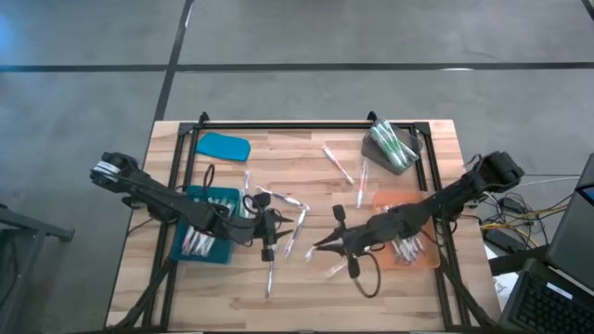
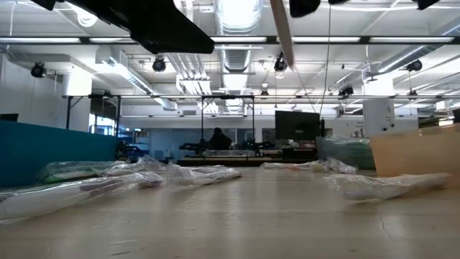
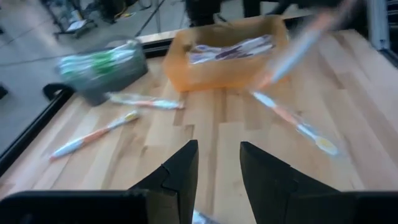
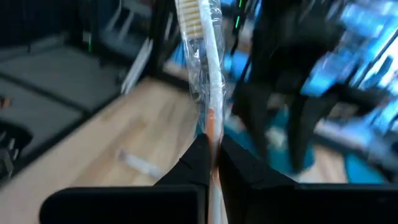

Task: Pick & Place Toothbrushes
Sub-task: Put the orange toothbrush into the blue bin

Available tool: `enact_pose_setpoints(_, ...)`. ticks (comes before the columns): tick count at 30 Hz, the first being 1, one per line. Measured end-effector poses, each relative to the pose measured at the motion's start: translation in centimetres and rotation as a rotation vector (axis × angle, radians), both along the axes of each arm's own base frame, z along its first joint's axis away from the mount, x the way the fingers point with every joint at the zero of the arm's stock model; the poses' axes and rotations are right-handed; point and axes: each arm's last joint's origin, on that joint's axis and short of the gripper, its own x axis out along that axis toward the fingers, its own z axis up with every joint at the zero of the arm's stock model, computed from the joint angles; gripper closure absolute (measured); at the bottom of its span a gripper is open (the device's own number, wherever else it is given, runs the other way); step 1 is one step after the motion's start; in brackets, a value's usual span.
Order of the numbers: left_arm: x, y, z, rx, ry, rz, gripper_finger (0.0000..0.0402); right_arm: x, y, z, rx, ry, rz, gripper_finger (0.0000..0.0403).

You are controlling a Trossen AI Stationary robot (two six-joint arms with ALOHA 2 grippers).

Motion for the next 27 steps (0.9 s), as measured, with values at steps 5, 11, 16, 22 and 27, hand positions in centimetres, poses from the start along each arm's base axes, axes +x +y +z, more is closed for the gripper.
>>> enact_pose_setpoints(5, 1.1, -0.6, -0.5, 0.084, -0.049, -0.09, 0.0278, -0.3, -0.1, 0.3, -0.016, -0.164, 0.013, 0.0392)
enact_pose_setpoints(11, 2.8, -1.4, -1.1, 0.205, -0.177, -0.137, 0.0278, -0.5, 0.0, 0.8, -0.004, -0.227, 0.033, 0.0392)
enact_pose_setpoints(16, 4.0, -2.0, -1.9, 0.284, -0.224, -0.195, 0.0278, -0.5, 0.0, 0.7, -0.009, -0.226, 0.039, 0.0392)
enact_pose_setpoints(22, 5.3, -2.5, -1.7, 0.309, -0.259, -0.213, 0.0278, -0.5, 0.0, 0.7, -0.012, -0.228, 0.04, 0.0391)
enact_pose_setpoints(27, 6.1, -2.9, -1.1, 0.306, -0.284, -0.238, 0.0278, -0.5, 0.0, 0.7, -0.012, -0.227, 0.041, 0.0391)
